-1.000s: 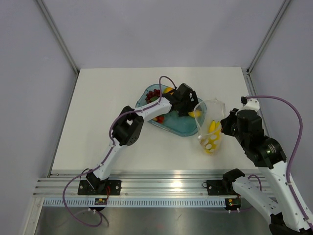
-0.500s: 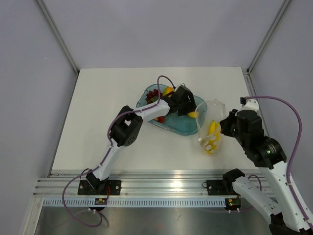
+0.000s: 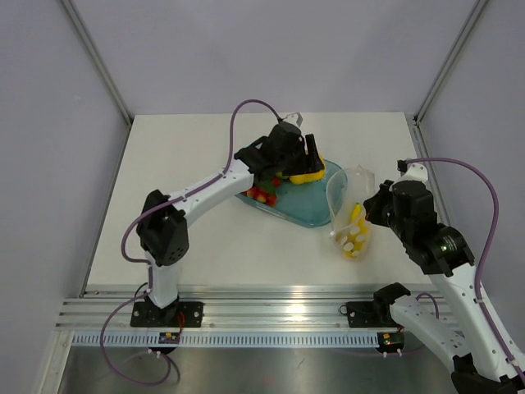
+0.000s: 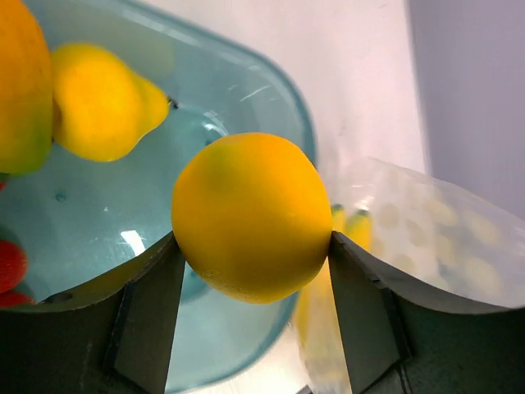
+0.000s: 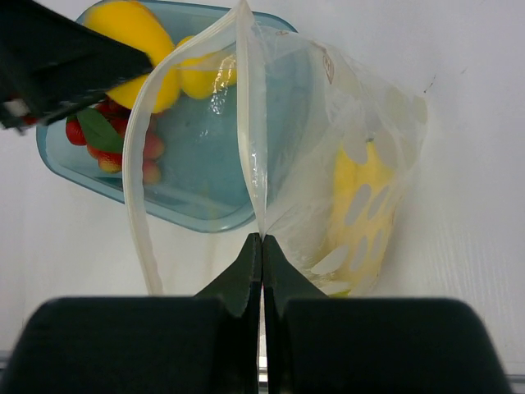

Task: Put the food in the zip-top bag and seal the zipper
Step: Pick up the fake fruit from the bin, then place the fake fruit in the zipper food storage bag.

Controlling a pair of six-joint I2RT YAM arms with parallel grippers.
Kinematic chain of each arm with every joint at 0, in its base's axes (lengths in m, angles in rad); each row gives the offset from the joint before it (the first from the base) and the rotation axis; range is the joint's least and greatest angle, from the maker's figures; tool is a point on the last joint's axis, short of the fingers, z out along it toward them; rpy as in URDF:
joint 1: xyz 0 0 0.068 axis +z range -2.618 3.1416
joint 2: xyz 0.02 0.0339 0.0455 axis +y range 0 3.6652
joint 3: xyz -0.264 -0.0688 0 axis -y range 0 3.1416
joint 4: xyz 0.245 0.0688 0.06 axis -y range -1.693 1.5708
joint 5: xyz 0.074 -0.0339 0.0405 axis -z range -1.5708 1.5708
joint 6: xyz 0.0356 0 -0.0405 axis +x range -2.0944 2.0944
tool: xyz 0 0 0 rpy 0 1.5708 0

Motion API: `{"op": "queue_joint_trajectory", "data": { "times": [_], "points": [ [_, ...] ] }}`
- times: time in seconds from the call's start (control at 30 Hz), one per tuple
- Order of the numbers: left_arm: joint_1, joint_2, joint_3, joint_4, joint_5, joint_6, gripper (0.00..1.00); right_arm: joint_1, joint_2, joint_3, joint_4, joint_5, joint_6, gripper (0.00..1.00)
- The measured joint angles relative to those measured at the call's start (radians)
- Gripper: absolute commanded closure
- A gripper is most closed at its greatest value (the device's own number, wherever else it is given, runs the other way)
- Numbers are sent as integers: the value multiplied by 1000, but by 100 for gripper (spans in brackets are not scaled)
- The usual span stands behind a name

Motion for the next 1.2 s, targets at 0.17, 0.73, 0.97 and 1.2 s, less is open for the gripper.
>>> {"op": "queue_joint_trajectory", "data": {
  "times": [0.17,0.73,0.97,1.2],
  "points": [
    [0,-155,3,-45,11,86,100,0,23,-6,28,-3,3,100],
    [-130,-156,127,-172,228,253,87,0,56,-7,70,-28,11,100],
    [-141,-71,174,-207,260,271,1,0,56,-7,69,-28,11,100],
    [-139,-85,215,-247,243,298,1,0,50,-7,67,-27,11,100]
  ]
}}
